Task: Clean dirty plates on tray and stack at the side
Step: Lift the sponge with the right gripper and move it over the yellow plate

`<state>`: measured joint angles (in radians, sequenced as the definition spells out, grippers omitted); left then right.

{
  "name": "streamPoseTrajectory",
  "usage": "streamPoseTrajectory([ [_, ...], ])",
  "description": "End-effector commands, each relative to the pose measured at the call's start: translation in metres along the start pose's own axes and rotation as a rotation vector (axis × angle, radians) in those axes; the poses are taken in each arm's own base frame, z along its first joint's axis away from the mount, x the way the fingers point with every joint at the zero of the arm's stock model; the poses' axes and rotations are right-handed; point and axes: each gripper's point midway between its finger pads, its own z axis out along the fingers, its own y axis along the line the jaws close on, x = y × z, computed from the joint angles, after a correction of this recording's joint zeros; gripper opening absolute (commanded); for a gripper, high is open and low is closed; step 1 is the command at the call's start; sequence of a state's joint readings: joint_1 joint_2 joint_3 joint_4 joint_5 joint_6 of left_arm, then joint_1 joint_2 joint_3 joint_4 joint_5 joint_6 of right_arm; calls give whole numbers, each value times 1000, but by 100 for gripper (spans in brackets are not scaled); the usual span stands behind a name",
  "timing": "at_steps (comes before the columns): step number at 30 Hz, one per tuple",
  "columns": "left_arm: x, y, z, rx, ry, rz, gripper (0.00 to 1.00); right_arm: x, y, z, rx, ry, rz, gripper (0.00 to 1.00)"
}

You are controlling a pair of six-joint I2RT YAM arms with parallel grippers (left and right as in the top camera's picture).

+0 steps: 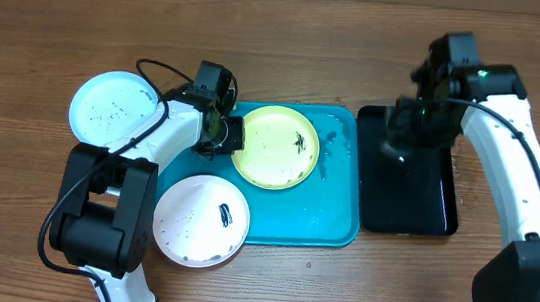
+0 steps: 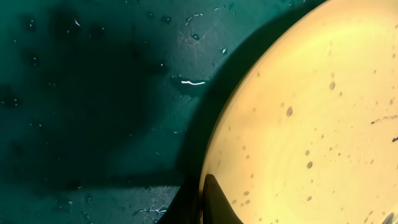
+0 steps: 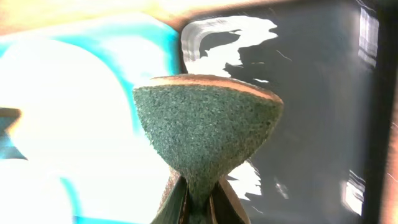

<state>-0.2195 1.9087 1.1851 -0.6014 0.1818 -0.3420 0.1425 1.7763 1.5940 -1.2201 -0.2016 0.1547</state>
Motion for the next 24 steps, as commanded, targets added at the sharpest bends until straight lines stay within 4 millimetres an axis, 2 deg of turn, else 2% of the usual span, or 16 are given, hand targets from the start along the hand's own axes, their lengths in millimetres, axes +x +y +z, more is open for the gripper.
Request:
streamPoseTrajectory([
  [1, 3, -2, 1, 6, 9, -11, 4, -2, 71, -17, -323, -12, -79, 4],
  [4, 3, -2, 1, 9, 10, -12, 4, -2, 100, -11, -362, -33, -148, 4],
  [5, 3, -2, 1, 9, 10, -12, 4, 0, 116, -5, -350, -40, -188, 4],
  [9, 3, -2, 1, 9, 10, -12, 4, 9, 140, 23, -211, -67, -264, 4],
  [14, 3, -2, 1, 9, 10, -12, 4, 18, 147, 59, 47, -122, -333, 4],
  [18, 3, -2, 1, 8, 11, -12, 4, 18, 140, 89, 246, -171, -371, 4],
  [21, 3, -2, 1, 9, 10, -12, 4, 19, 139, 106, 266, -153, -380, 4],
  [22, 3, -2, 1, 9, 10, -12, 4, 21, 135, 117, 283, -131, -380, 4],
  [24, 3, -2, 1, 9, 10, -12, 4, 20, 127, 125, 316, -121, -378, 4],
])
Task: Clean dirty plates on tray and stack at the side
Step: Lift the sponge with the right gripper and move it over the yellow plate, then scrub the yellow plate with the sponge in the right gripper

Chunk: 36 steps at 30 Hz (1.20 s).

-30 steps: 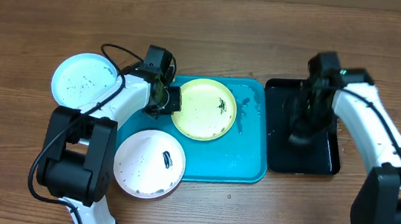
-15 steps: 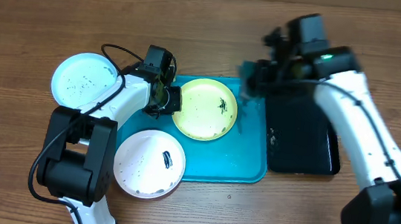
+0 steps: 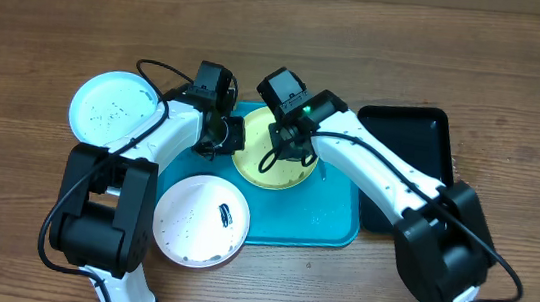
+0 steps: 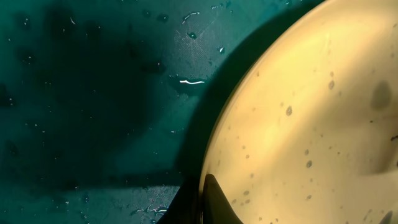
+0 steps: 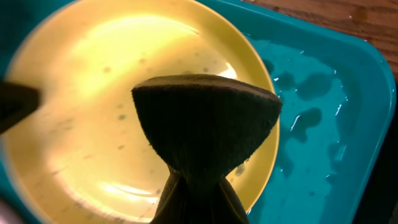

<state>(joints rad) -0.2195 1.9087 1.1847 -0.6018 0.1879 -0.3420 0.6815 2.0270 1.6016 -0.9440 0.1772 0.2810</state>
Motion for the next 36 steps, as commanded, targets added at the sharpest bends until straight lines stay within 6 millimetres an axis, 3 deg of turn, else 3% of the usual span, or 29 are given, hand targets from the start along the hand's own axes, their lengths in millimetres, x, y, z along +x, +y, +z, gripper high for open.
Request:
streamPoseTrajectory([
  [1, 3, -1, 1, 3, 7, -11, 4, -6, -19, 15, 109, -11, 21, 4],
  [12, 3, -1, 1, 2, 9, -11, 4, -5, -32, 30, 138, -3, 94, 4],
  [20, 4, -1, 1, 2, 11, -12, 4, 6, -33, 48, 40, 50, 138, 4],
  [30, 4, -1, 1, 2, 11, -12, 4, 28, -20, 67, -49, 100, 140, 4],
  [36, 4, -1, 1, 2, 11, -12, 4, 36, -7, 72, -224, 177, 181, 4],
])
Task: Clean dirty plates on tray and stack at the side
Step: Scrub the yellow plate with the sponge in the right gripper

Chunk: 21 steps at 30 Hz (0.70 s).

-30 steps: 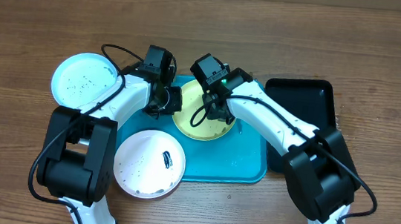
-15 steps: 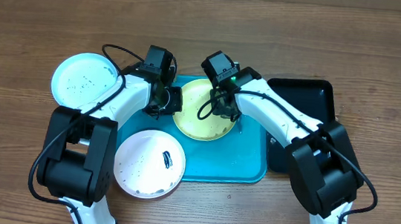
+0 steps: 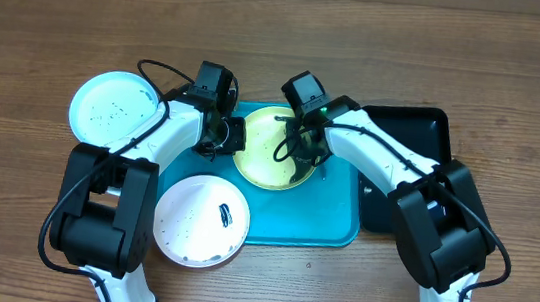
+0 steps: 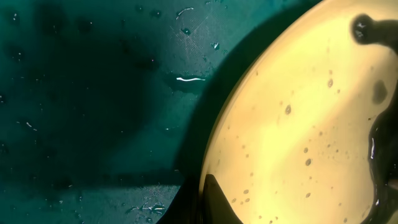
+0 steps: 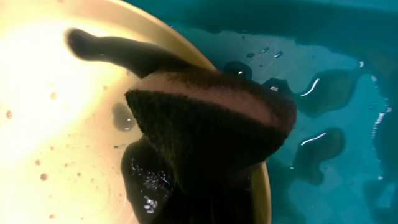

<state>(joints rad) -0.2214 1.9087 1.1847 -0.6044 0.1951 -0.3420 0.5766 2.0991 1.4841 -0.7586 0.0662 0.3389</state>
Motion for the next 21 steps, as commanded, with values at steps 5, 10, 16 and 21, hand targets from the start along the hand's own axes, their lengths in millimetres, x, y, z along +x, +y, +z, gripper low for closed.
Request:
streamPoseTrajectory([
  [5, 2, 1, 1, -4, 6, -13, 4, 30, 52, -1, -457, 190, 0, 4],
  [10, 2, 1, 1, -4, 6, -13, 4, 29, 75, -9, -556, 182, -31, 4],
  [16, 2, 1, 1, -5, 6, -13, 4, 4, 86, -35, -641, 124, -83, 4],
  [21, 2, 1, 1, -5, 6, -13, 4, -41, 58, -92, -649, 29, -67, 4],
])
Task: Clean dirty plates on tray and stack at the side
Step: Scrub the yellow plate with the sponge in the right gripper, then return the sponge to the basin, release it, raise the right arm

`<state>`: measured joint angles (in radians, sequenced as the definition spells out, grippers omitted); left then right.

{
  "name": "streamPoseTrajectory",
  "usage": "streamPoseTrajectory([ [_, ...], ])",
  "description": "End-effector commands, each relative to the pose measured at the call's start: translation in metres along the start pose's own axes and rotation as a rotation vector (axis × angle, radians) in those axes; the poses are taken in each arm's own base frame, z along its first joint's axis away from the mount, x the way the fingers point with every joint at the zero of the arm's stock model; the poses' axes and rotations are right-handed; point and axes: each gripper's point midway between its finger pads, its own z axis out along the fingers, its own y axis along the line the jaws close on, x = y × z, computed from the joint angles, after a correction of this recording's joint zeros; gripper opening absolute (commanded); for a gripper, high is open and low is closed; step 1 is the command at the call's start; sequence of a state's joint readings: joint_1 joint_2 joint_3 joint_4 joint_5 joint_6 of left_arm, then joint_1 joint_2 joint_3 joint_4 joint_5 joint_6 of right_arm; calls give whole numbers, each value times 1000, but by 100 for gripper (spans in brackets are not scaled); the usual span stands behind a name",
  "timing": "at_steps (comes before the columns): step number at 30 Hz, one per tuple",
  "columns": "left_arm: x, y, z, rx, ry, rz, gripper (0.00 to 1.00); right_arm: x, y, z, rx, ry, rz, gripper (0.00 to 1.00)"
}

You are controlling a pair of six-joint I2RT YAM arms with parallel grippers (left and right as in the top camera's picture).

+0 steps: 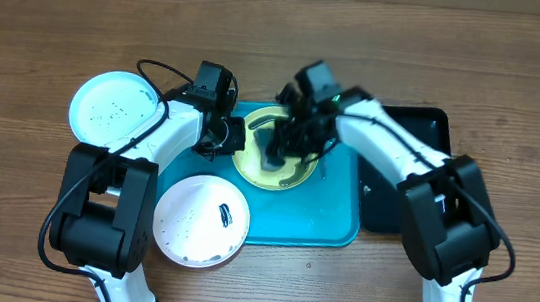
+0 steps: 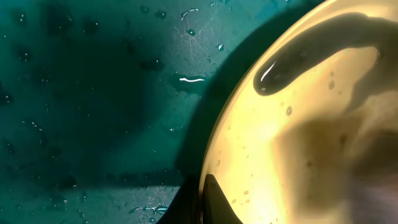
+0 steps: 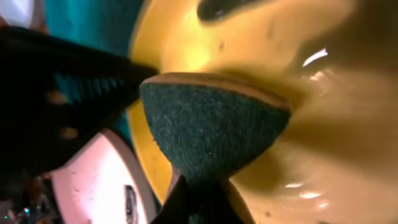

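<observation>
A yellow plate lies on the teal tray, with dark streaks across it. My left gripper is shut on its left rim; its fingers pinch that edge at the bottom of the left wrist view. My right gripper is shut on a green sponge and holds it over the middle of the yellow plate. A white plate with a dark smear overlaps the tray's left front edge. Another white plate sits on the table at far left.
A black tray stands to the right of the teal tray. Water drops lie on the teal tray. Wooden table runs all around.
My right gripper and its sponge were at the plate's right edge; they are now nearer the middle. The dark smear now reaches across the plate's top left. The left gripper has not moved.
My right gripper held the sponge over the black tray while the left held the yellow plate's rim. Then the sponge was above the yellow plate, then pressed at its right edge with dark liquid spreading. Now it is mid-plate, streaks wider.
</observation>
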<state>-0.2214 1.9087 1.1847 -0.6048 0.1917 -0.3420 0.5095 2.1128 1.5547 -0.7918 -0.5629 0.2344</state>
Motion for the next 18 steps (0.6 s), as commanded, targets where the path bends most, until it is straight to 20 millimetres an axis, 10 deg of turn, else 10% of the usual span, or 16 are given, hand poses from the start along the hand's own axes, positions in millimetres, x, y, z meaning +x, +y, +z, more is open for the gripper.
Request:
streamPoseTrajectory([
  [1, 2, 0, 1, -2, 7, -13, 4, -41, 16, -76, -46, -143, -69, 4],
  [10, 2, 0, 1, -1, 7, -13, 4, -6, -90, -163, 354, -107, 150, 4],
  [18, 2, 0, 1, -1, 6, -13, 4, 44, -180, -191, 627, -6, 340, 4],
])
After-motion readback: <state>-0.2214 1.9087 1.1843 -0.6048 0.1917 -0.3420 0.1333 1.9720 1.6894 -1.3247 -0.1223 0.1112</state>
